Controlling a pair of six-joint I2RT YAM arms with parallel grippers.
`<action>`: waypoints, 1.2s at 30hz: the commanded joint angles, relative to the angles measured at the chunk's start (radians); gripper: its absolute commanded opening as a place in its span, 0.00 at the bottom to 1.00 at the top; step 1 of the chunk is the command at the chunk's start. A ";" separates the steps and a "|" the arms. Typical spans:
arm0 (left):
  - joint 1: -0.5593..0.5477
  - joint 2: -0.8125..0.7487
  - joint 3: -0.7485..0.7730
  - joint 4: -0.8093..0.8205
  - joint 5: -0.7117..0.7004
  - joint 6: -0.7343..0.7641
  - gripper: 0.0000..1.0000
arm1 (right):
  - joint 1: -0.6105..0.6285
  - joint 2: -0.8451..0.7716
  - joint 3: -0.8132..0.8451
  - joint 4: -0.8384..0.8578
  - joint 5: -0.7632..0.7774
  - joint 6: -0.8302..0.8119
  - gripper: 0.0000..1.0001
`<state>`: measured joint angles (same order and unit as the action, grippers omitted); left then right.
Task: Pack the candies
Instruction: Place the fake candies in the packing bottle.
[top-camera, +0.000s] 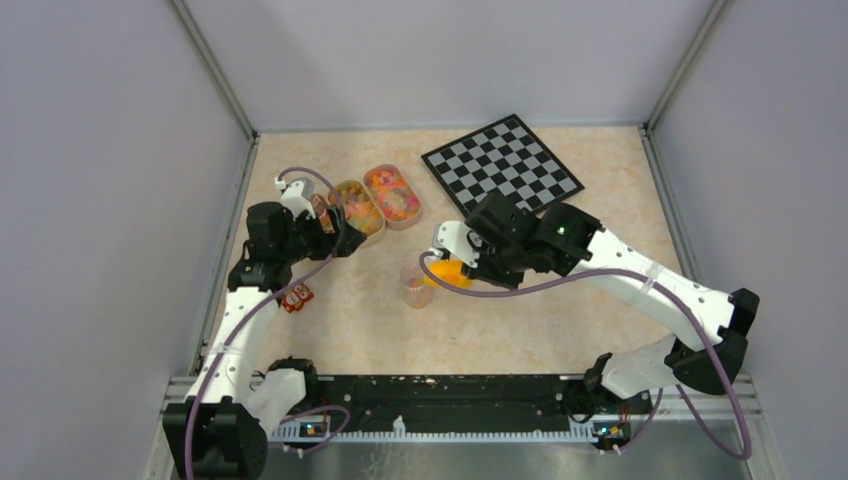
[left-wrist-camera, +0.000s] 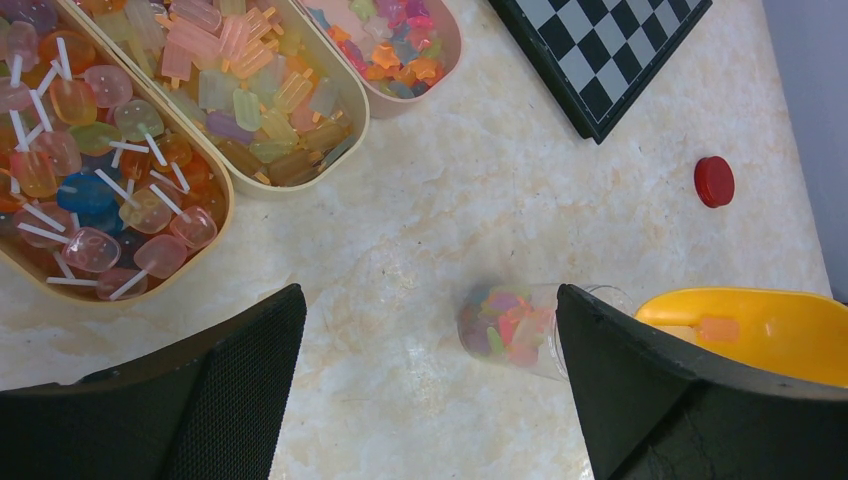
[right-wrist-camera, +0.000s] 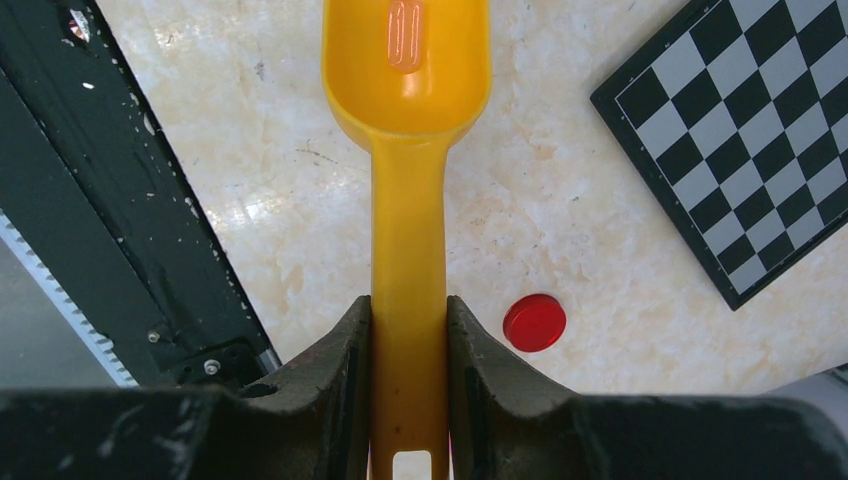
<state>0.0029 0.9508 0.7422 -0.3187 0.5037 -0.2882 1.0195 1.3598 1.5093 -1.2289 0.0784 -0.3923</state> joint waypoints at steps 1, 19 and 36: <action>0.002 -0.022 -0.003 0.014 -0.001 0.014 0.99 | 0.013 0.012 0.054 0.000 0.020 0.002 0.00; 0.001 -0.021 -0.006 0.012 0.003 0.015 0.99 | 0.024 0.040 0.120 -0.031 0.032 0.000 0.00; 0.001 -0.027 -0.003 0.005 -0.043 -0.008 0.99 | 0.035 -0.007 0.124 -0.016 0.068 -0.017 0.00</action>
<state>0.0029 0.9508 0.7422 -0.3195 0.4938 -0.2882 1.0409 1.4033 1.5936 -1.2854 0.1177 -0.3988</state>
